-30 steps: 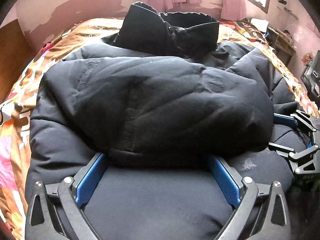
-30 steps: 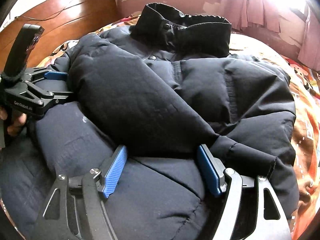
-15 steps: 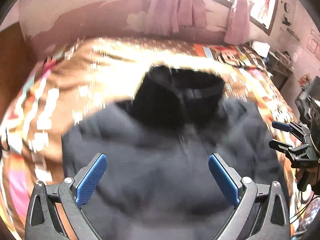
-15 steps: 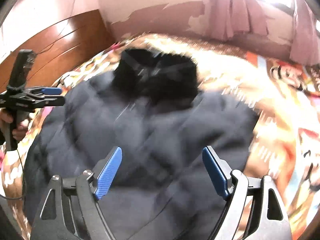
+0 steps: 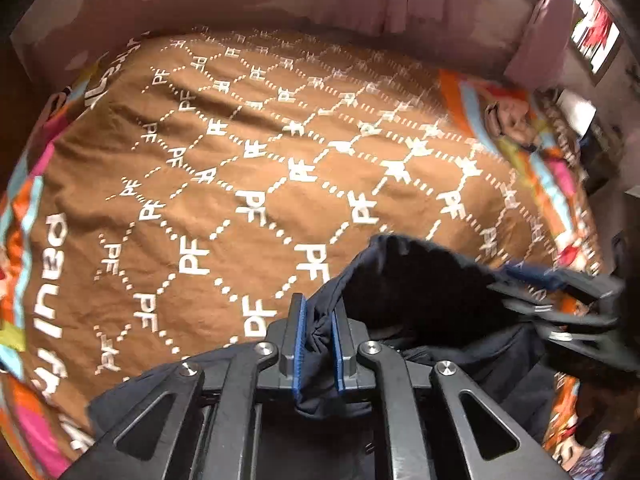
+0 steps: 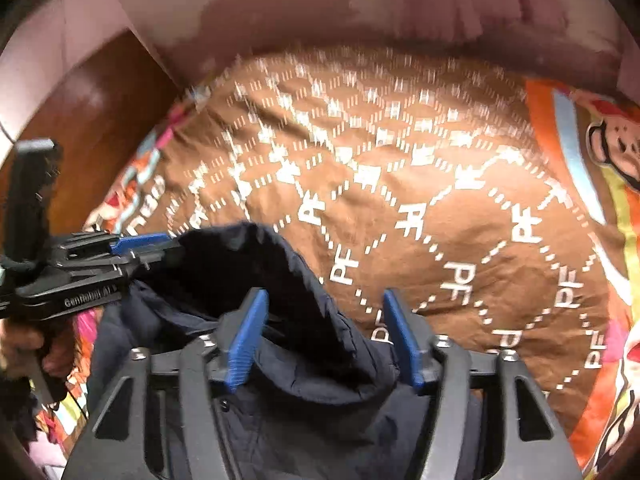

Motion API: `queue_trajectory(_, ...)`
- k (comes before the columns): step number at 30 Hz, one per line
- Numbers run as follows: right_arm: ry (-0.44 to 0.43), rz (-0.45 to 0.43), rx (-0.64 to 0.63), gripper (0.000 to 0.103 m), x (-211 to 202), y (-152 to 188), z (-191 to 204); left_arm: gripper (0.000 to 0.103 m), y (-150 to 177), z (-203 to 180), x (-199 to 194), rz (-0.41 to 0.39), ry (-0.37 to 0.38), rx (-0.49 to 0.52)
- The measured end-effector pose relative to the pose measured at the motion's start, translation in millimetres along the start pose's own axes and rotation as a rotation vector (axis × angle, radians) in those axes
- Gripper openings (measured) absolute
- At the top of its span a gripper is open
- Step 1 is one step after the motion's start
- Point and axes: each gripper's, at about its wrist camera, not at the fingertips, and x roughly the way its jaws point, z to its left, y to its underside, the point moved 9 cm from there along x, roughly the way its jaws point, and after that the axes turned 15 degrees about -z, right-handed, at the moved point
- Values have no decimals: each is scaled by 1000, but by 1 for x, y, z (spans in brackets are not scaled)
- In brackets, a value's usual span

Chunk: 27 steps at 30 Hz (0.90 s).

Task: Fold large clothes
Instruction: 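Lift the hem with both tools and fold it toward the collar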

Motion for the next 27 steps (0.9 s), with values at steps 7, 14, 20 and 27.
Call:
queue_trajectory(7, -126, -133, 28, 6, -44, 30, 11, 4, 20, 6, -51, -96, 263, -31)
queue_trajectory(14, -207, -26, -101, 5, -65, 102, 24, 4, 100, 11, -63, 113, 295, 136)
queue_trajectory(20, -145, 78, -83, 5, -17, 144, 15, 4, 144, 6, -19, 252, 157, 226)
queue_trajectory(27, -184, 45, -40, 16, -39, 141, 7, 8, 134, 8, -48, 155, 217, 169)
